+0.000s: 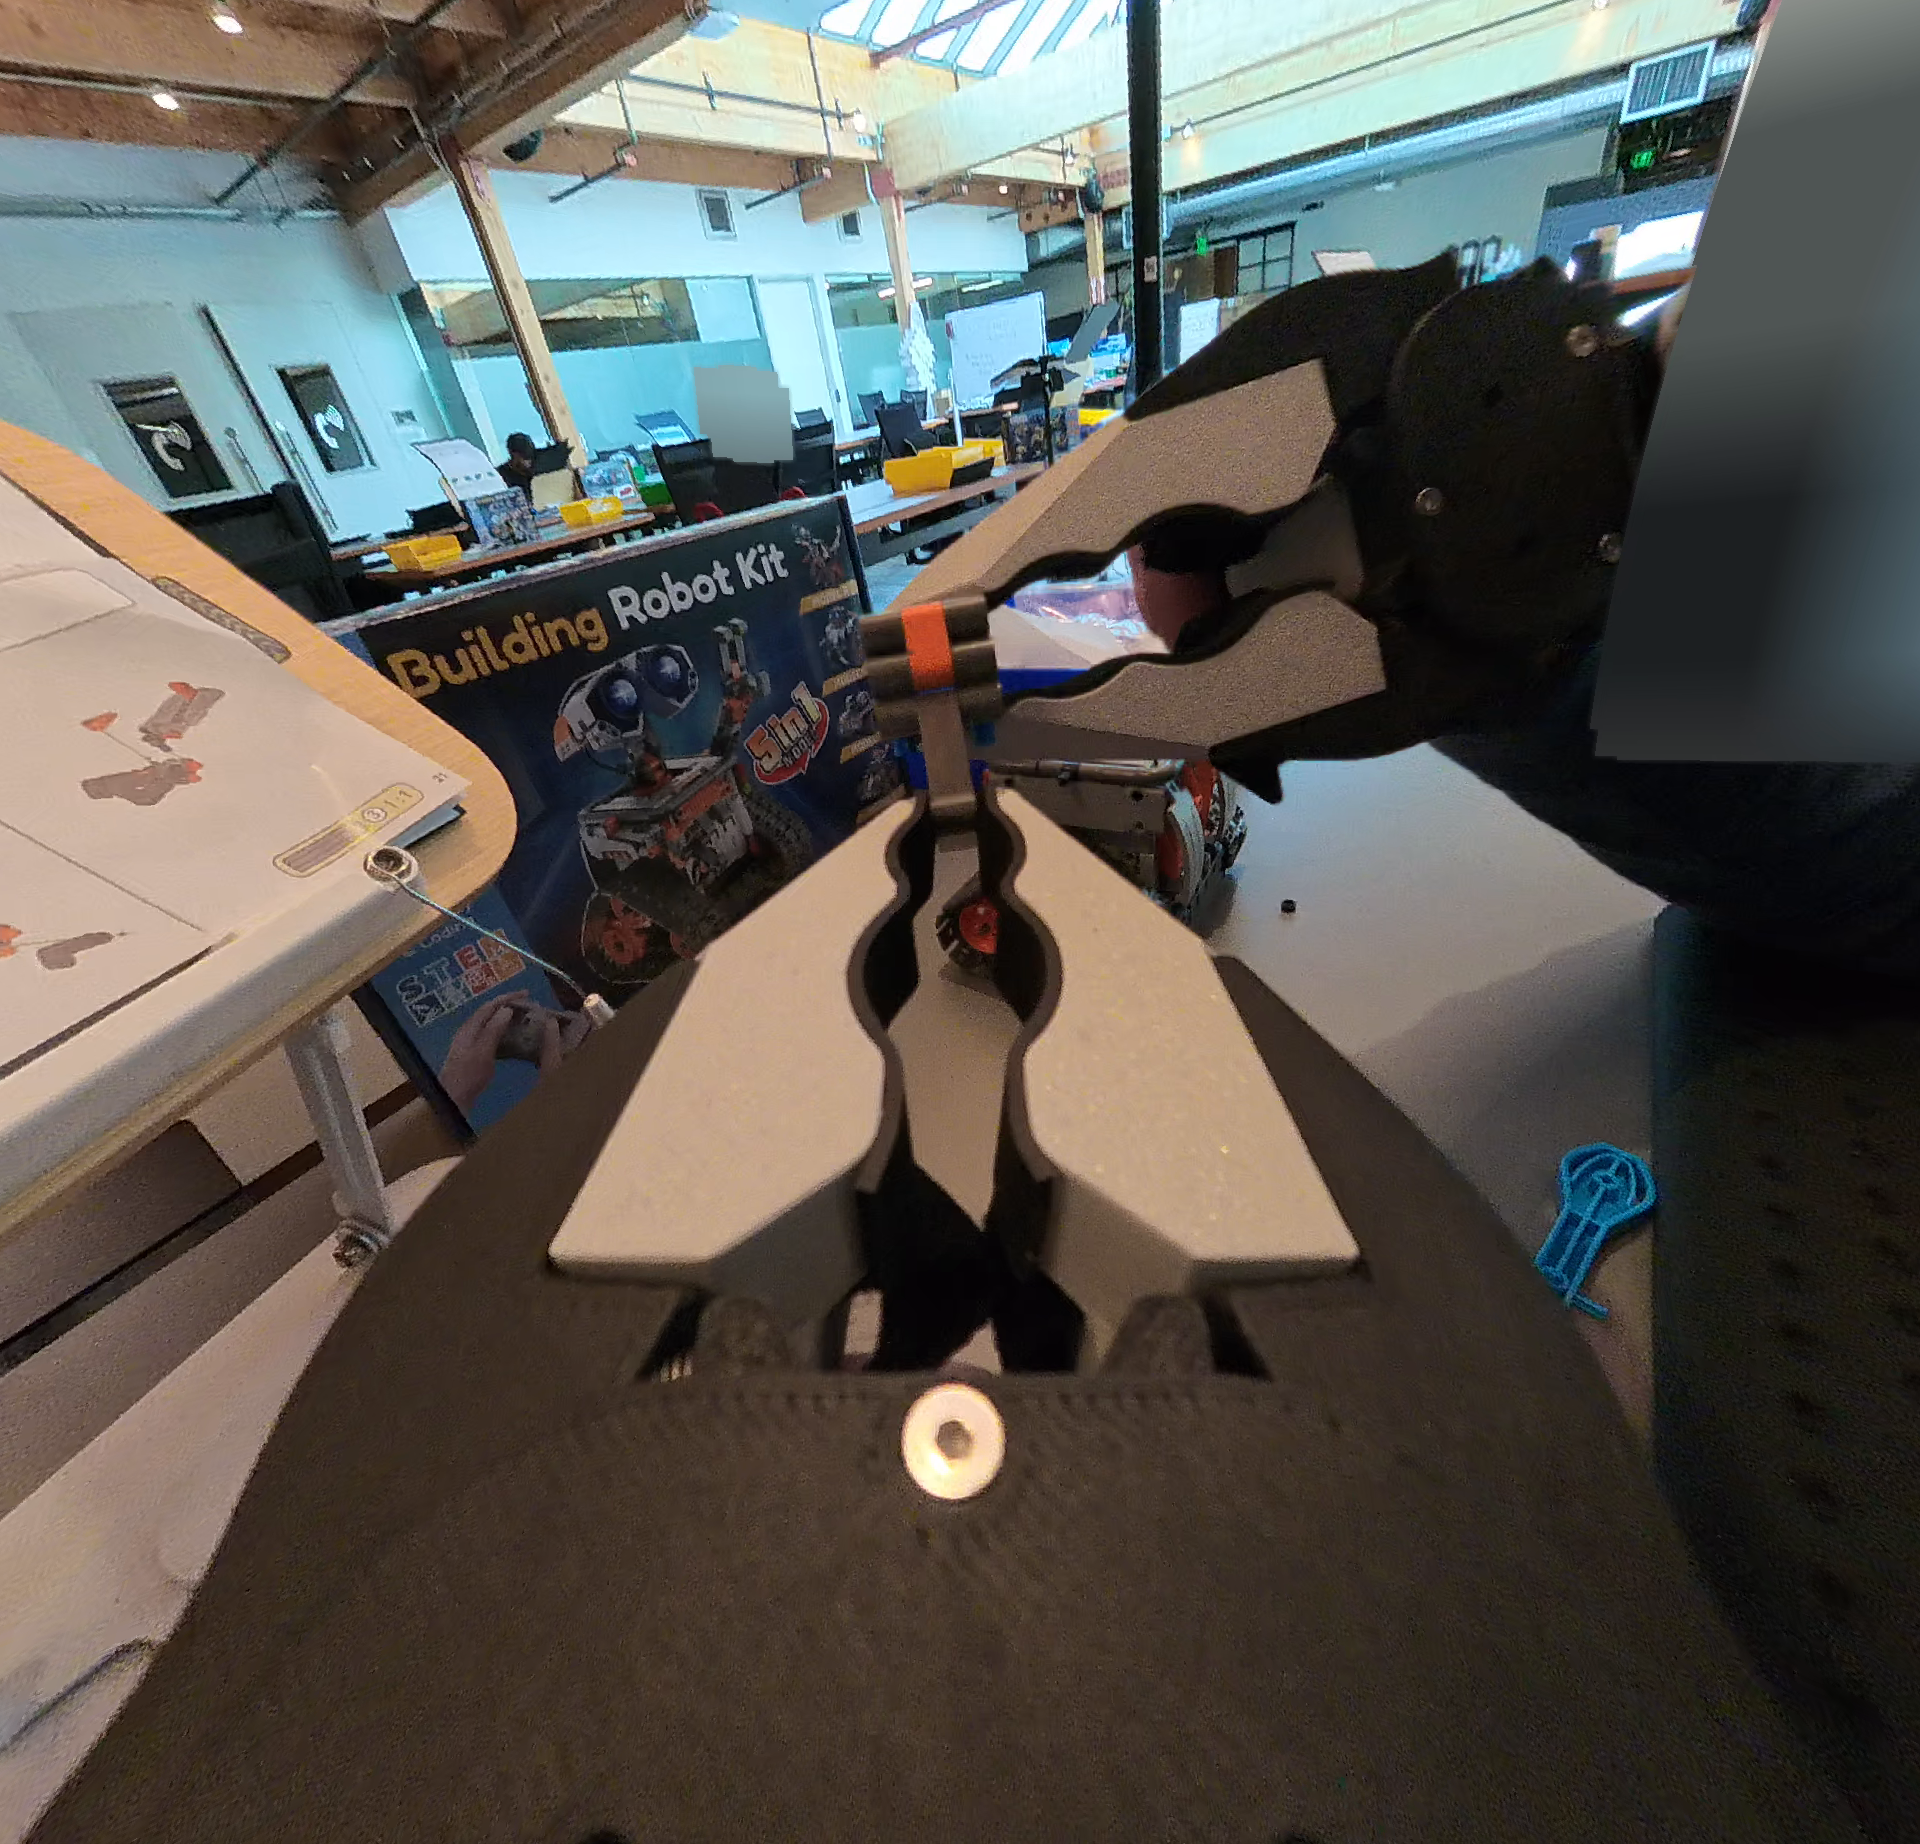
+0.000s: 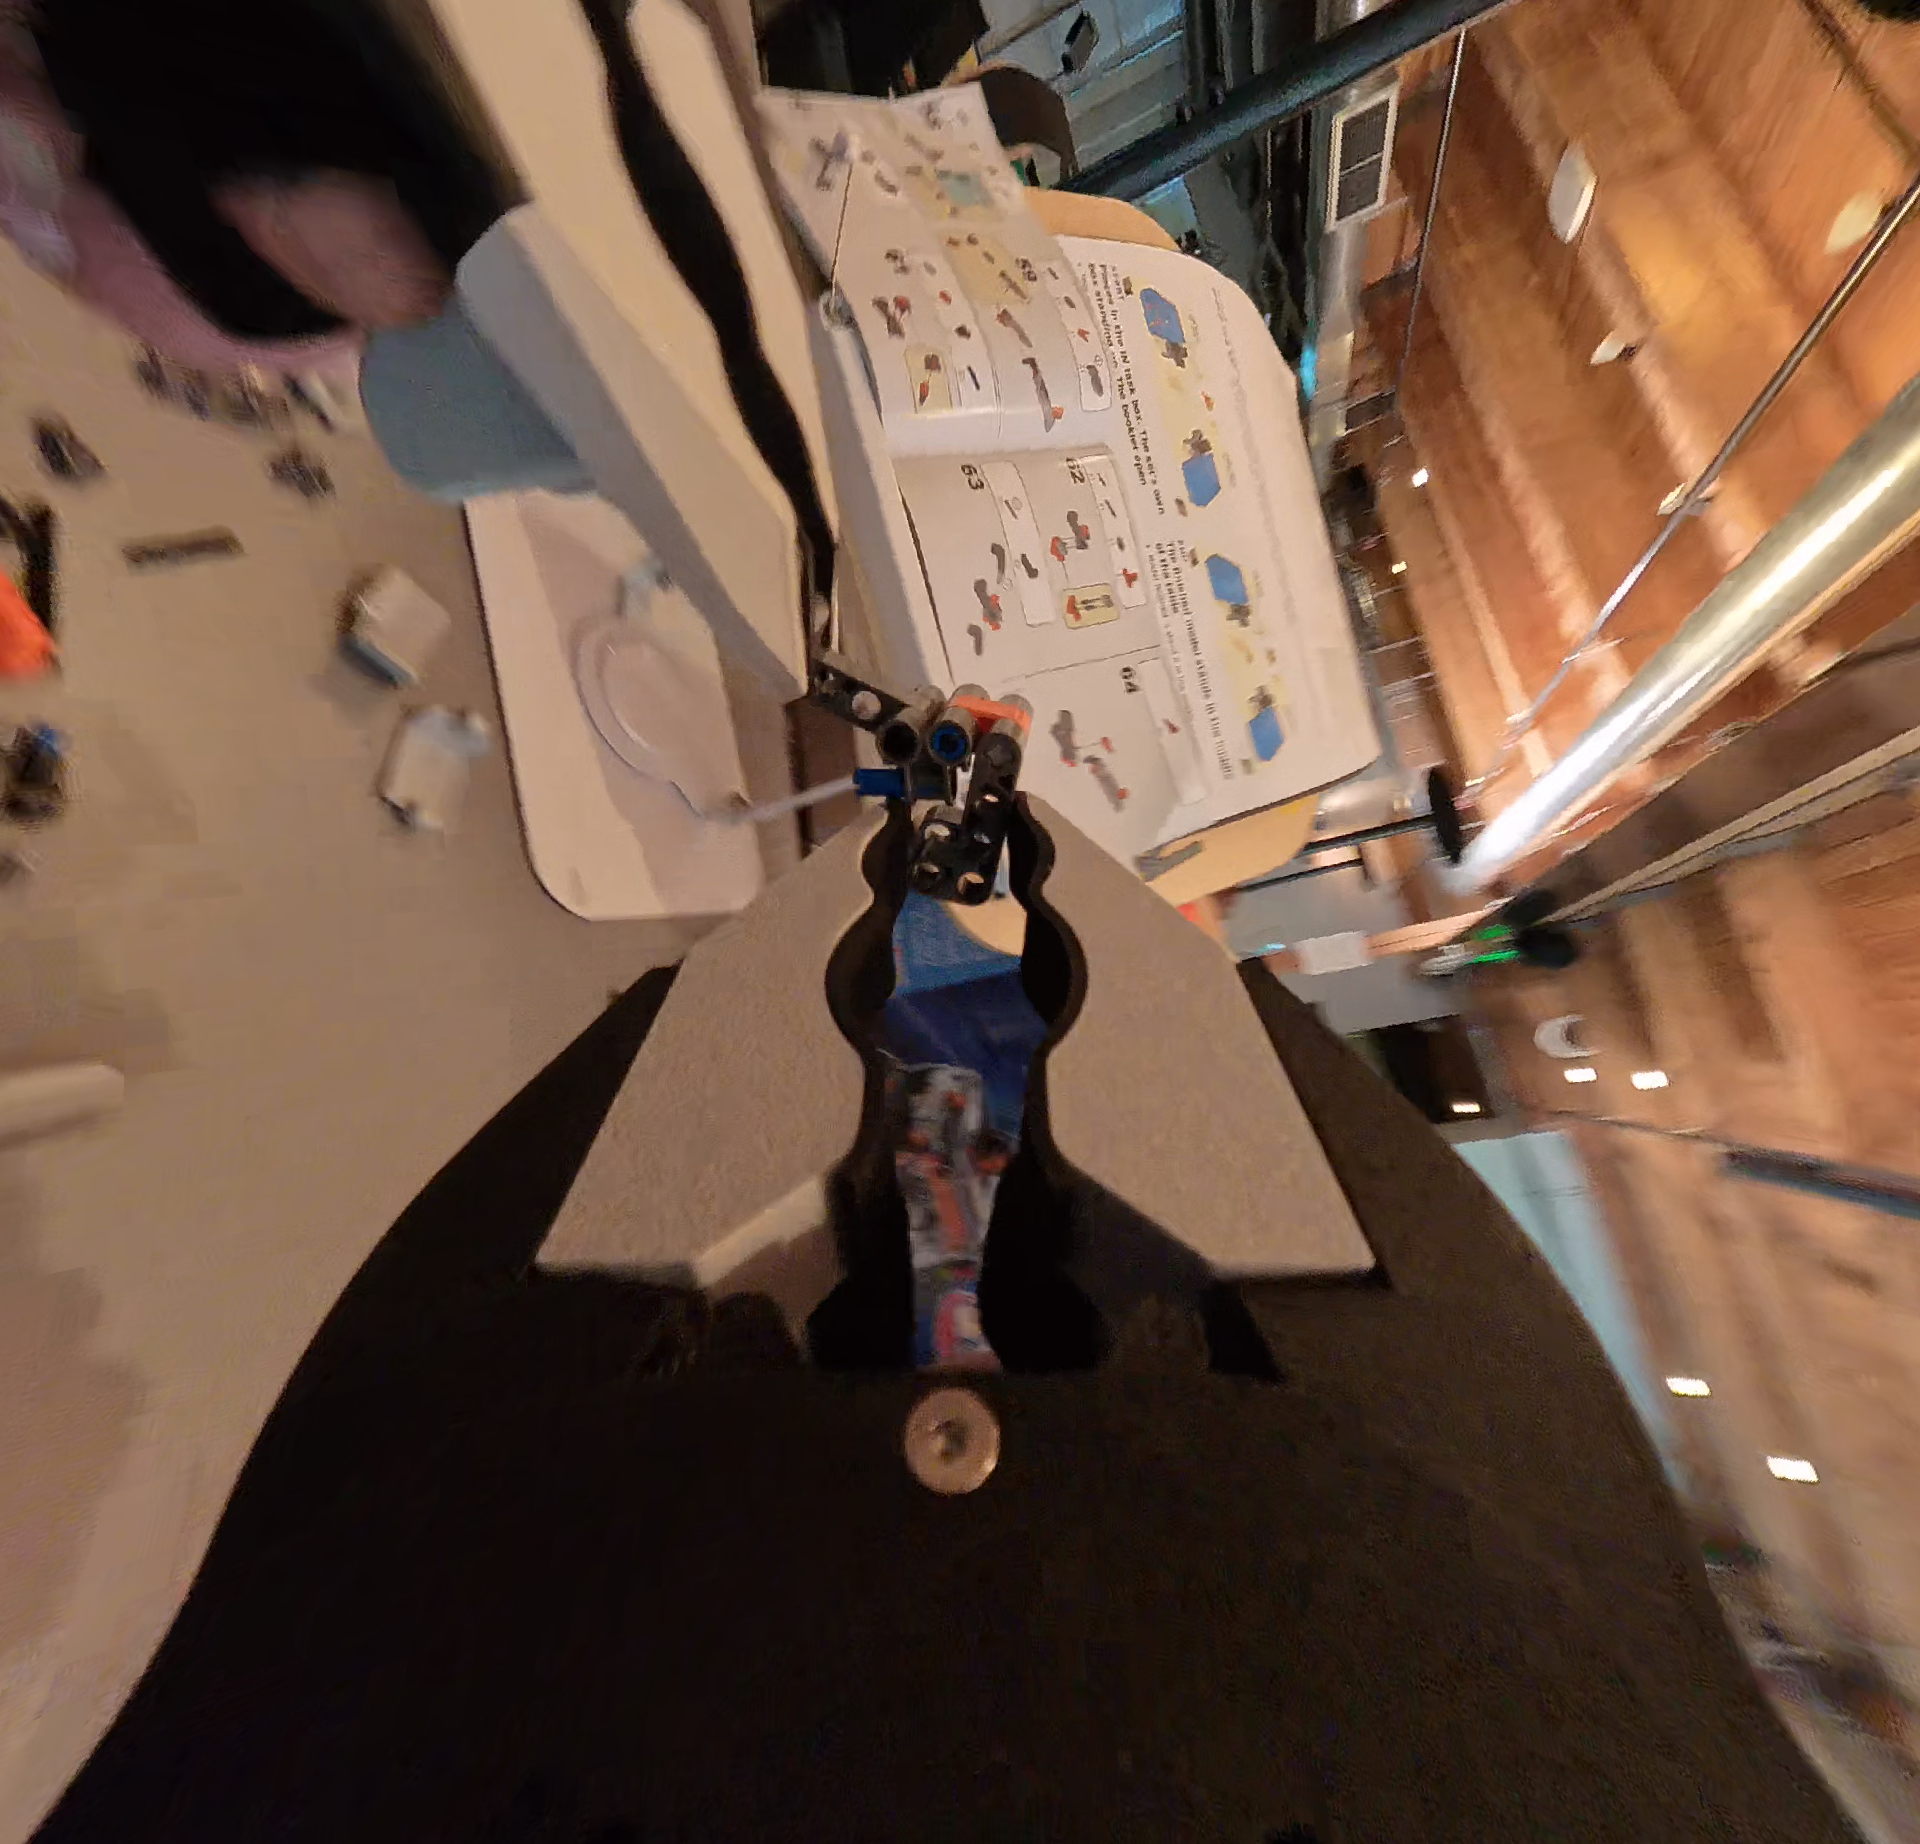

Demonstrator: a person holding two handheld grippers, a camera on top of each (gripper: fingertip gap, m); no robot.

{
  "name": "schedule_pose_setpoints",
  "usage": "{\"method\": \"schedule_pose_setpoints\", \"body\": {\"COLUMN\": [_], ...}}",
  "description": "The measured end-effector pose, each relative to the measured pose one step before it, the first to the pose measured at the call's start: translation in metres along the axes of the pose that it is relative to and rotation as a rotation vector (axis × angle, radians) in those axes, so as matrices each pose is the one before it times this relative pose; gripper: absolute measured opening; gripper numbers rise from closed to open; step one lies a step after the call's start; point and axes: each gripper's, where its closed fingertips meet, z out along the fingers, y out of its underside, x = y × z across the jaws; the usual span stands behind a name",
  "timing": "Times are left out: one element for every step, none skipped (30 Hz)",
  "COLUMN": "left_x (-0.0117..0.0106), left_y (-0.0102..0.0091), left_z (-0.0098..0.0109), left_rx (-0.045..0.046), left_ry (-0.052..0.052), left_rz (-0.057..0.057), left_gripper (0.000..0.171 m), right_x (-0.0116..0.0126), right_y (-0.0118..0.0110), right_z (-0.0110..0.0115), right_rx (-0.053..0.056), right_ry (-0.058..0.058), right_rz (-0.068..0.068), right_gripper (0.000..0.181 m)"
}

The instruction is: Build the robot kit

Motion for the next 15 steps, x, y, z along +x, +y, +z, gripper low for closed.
{"method": "schedule_pose_setpoints", "body": {"left_x": [0.00028,-0.00028,-0.00030,-0.00003,0.00024,-0.00013,-0.00034,-0.00073,-0.00100,-0.00157,-0.00137,-0.00245,-0.00229,-0.00138,-0.00181], "left_y": [0.00110,0.00182,0.00208,0.00147,0.00151,-0.00044,-0.00191,-0.00126,-0.00091,-0.00114,-0.00149,-0.00167,-0.00219,-0.00107,-0.00052], "left_z": [0.00070,0.00029,0.00014,0.00030,0.00054,-0.00024,-0.00082,-0.00082,-0.00077,-0.00087,-0.00105,-0.00129,-0.00140,-0.00099,-0.00063], "left_rx": [-0.00845,-0.01281,-0.01463,-0.00982,-0.00929,0.00211,0.00903,0.00508,0.00870,0.01182,0.01442,0.01401,0.01666,0.00943,0.00693], "left_ry": [0.0020,0.0018,0.0027,-0.0003,-0.0018,-0.0023,0.0003,0.0010,0.0000,-0.0037,0.0024,-0.0004,0.0031,0.0084,0.0024], "left_rz": [0.0015,0.0063,0.0063,0.0074,0.0068,0.0017,-0.0050,-0.0077,-0.0113,-0.0138,-0.0120,-0.0176,-0.0218,-0.0226,-0.0199], "left_gripper": [0.006,0.006,0.006,0.006,0.006,0.006,0.006,0.006,0.005,0.005,0.005,0.005,0.005,0.005,0.005], "right_x": [0.00083,0.00025,-0.00080,-0.00081,-0.00092,-0.00049,0.00127,0.00066,0.00051,0.00080,0.00079,0.00150,0.00198,0.00079,0.00077], "right_y": [0.00060,-0.00008,0.00065,0.00070,0.00051,0.00012,-0.00117,-0.00118,-0.00137,-0.00061,0.00031,0.00038,0.00006,0.00049,0.00175], "right_z": [-0.00104,-0.00056,0.00010,0.00018,0.00003,-0.00009,-0.00040,-0.00042,-0.00082,-0.00086,-0.00116,-0.00131,-0.00129,-0.00097,-0.00016], "right_rx": [-0.0215,-0.0187,-0.0135,-0.0070,-0.0042,0.0046,0.0157,0.0149,0.0165,0.0154,0.0144,0.0196,0.0246,0.0221,0.0120], "right_ry": [0.0214,0.0161,0.0081,0.0060,-0.0001,-0.0020,0.0037,-0.0039,-0.0087,-0.0142,-0.0246,-0.0269,-0.0247,-0.0288,-0.0244], "right_rz": [-0.0673,-0.0444,-0.0459,-0.0361,-0.0158,-0.0016,0.0191,0.0277,0.0278,0.0408,0.0616,0.0740,0.0756,0.0680,0.0606], "right_gripper": [0.017,0.017,0.017,0.017,0.017,0.017,0.017,0.018,0.019,0.019,0.020,0.025,0.027,0.028,0.030]}}
